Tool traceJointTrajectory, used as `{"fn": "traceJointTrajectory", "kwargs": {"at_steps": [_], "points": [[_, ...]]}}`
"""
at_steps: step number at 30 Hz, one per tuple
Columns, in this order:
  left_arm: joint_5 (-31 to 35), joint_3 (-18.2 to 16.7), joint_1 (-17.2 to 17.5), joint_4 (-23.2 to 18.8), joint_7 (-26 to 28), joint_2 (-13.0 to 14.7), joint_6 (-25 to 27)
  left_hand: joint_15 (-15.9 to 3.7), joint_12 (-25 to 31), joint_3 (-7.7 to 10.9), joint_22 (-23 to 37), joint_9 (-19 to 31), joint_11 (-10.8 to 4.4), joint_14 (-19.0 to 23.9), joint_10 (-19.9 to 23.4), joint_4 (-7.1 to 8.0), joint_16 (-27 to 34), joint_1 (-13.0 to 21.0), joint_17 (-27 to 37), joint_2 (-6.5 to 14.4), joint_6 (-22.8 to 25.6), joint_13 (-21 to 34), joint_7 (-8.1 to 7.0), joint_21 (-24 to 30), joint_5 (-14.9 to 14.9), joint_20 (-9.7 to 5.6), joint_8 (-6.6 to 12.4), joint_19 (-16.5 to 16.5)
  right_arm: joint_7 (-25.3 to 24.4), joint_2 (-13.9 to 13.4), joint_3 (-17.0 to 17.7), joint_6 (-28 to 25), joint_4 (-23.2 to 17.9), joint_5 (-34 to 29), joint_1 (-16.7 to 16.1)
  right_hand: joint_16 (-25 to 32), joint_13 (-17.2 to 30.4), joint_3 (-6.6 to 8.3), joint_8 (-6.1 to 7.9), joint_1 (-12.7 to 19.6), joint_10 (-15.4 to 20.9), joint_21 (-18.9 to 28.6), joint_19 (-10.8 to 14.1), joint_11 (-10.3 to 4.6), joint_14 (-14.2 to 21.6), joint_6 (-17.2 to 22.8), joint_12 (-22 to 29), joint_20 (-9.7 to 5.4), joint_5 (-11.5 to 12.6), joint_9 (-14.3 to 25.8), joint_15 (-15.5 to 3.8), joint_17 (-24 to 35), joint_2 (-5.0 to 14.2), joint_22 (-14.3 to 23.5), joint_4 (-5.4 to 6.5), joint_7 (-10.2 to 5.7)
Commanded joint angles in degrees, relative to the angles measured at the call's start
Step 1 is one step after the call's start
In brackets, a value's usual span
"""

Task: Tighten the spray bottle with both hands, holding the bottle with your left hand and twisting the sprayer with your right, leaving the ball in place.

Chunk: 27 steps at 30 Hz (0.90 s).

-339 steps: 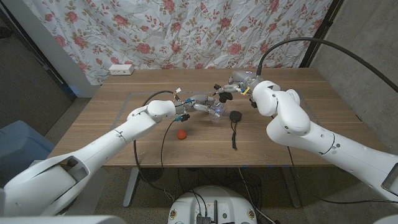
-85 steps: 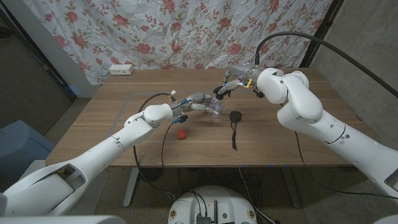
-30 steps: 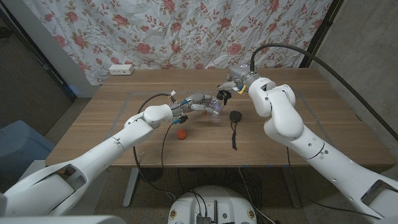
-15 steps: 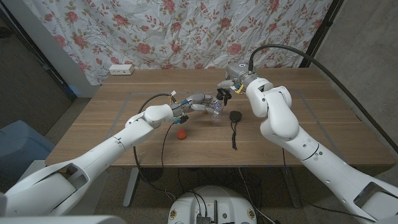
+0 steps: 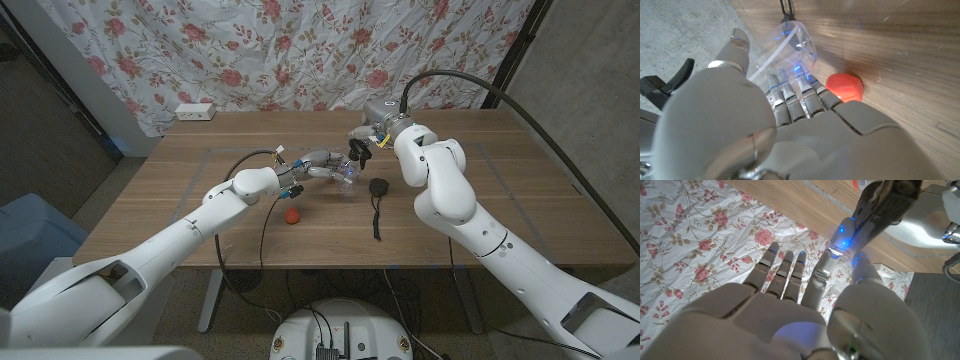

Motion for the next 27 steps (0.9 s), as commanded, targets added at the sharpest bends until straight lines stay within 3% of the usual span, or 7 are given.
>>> {"fn": "traceJointTrajectory", "kwargs": {"at_steps": [1, 7, 13, 19, 27], "points": [[-0.01, 0.11, -0.53, 0.84, -0.55, -0.26, -0.50, -6.89, -0.03, 1.33, 0.15, 0.10, -1.66, 0.19, 1.92, 0.81, 0.04, -6.76, 0.15, 8.48, 0.26, 0.30, -0.13, -0.21, 0.19, -2.83, 14.57, 0.12, 0.66, -1.12, -0.02, -0.25, -0.24, 0.56, 1.04, -0.07, 0.03, -0.55, -0.62, -2.56, -0.16, -0.01, -0.21, 0.23, 0.12, -0.96, -0.62, 0.71, -0.38, -0.25, 0.35, 0.11, -0.60, 0.19, 0.96, 0.06], [-0.08, 0.01, -0.44, 0.65, -0.51, -0.12, -0.38, -6.89, -0.11, 1.39, 0.15, 0.08, -1.59, 0.17, 2.00, 0.78, 0.00, -6.87, 0.17, 8.49, 0.21, 0.31, -0.14, -0.21, 0.19, -2.84, 14.61, 0.10, 0.81, -2.31, 0.52, 0.32, -1.09, 0.37, 1.31, -0.32, 0.11, -1.76, -1.79, -5.70, -0.29, -0.04, -0.40, 0.92, 0.00, -2.02, -1.06, 1.08, -0.41, -0.96, 0.76, 0.16, -1.63, 0.21, 1.89, 0.21], [-0.19, -0.12, -0.16, 0.45, -0.34, 0.01, -0.44, -7.04, -0.11, 1.35, 0.15, 0.07, -1.68, 0.25, 2.27, 0.62, 0.03, -6.84, 0.18, 8.28, 0.42, 0.33, -0.26, -0.19, 0.16, -3.00, 14.74, 0.16, 2.21, -4.08, 1.70, 1.53, -2.21, 1.08, 1.48, -0.93, 0.23, -2.48, -4.56, -8.75, -1.60, -0.13, -0.99, 1.66, -1.00, -6.37, -2.02, 1.49, -0.22, -1.27, 1.63, 0.38, -1.39, 0.25, 2.71, 0.49], [-0.39, -0.16, -0.30, 0.69, -0.87, 0.15, -0.68, -7.06, -0.12, 1.27, 0.15, 0.05, -1.72, 0.32, 2.55, 0.47, 0.20, -6.68, 0.34, 8.23, 0.56, 0.36, 0.03, -0.17, 0.12, -2.95, 14.86, 0.19, 1.92, -6.29, 3.84, 3.33, -3.68, 4.02, 0.92, -1.51, 0.30, -2.57, -6.37, -9.45, -2.76, -0.24, -1.59, 2.09, -2.09, -10.01, -2.57, 2.27, -0.19, -1.09, 2.09, 0.48, -1.11, 0.24, 2.56, 0.13], [-0.60, 0.03, -1.05, 1.55, -2.28, 0.14, -1.10, -7.14, -0.19, 1.21, 0.15, 0.03, -1.73, 0.36, 2.64, 0.18, 0.32, -6.25, 0.44, 8.02, 0.65, 0.40, 0.00, -0.16, 0.10, -3.03, 14.96, 0.23, 2.33, -9.05, 6.51, 4.95, -5.24, 9.02, 0.48, -2.86, 0.47, -2.34, -9.04, -9.71, -5.30, -0.71, -4.65, 2.24, -4.91, -15.78, -3.27, 4.25, -0.26, -0.67, 3.30, 0.62, -0.33, 0.20, 1.77, -0.56]]}}
